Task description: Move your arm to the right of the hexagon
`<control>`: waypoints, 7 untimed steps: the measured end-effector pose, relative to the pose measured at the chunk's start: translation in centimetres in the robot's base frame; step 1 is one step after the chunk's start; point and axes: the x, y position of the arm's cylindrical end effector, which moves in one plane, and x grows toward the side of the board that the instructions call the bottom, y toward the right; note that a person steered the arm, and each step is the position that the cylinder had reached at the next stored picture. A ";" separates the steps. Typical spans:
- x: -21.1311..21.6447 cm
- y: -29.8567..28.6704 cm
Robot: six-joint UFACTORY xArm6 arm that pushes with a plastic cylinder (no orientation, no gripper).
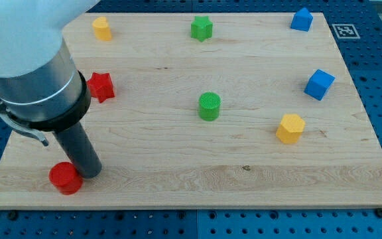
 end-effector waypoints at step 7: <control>-0.6 12.0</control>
